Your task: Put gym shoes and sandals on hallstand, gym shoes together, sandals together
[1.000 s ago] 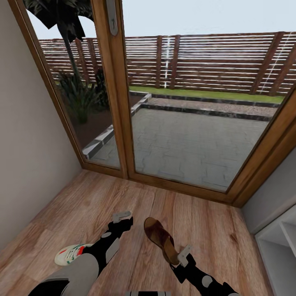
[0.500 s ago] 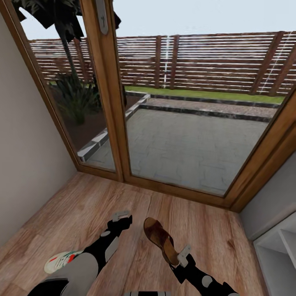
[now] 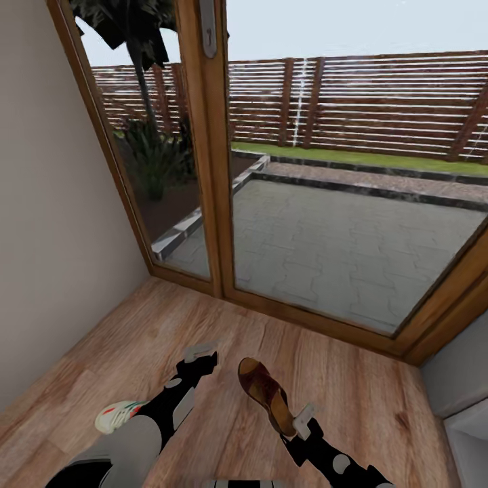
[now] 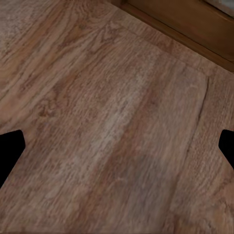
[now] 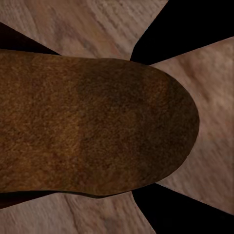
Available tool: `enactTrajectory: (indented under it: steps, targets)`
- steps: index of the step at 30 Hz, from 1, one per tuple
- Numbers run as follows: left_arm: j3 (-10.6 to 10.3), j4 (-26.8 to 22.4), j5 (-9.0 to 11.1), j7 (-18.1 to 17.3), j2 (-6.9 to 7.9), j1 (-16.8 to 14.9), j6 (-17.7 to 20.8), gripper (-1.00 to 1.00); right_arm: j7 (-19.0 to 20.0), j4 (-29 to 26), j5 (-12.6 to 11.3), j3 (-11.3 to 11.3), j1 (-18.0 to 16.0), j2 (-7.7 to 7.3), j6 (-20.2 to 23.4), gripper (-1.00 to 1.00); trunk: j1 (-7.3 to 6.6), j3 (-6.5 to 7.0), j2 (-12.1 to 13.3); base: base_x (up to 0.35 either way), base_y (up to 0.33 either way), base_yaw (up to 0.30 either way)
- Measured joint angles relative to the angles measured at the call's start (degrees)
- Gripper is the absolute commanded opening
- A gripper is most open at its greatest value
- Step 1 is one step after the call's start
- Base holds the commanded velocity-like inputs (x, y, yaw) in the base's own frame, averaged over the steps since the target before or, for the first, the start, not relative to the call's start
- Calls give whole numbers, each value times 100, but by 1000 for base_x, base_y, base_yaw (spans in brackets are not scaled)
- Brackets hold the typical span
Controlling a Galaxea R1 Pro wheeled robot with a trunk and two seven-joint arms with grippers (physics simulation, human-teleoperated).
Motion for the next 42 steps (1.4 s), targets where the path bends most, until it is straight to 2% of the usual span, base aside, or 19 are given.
enactTrajectory:
  steps: [8, 28, 42]
  targets:
    - [-3, 8, 2, -1, 0, -1, 7, 100, -5, 0, 0, -1, 0, 0, -1, -100, -1, 0, 0, 51, -51, 252]
    - [-3, 11, 2, -2, -1, -1, 8, 100, -6, 1, 7, -4, 0, -1, -1, -100, -3, 0, 0, 263, -238, 33]
    - [-4, 9, 2, 0, 0, -1, 9, 100, -5, 1, 4, 2, 1, 0, 0, -100, 0, 0, 0, 57, -48, 250]
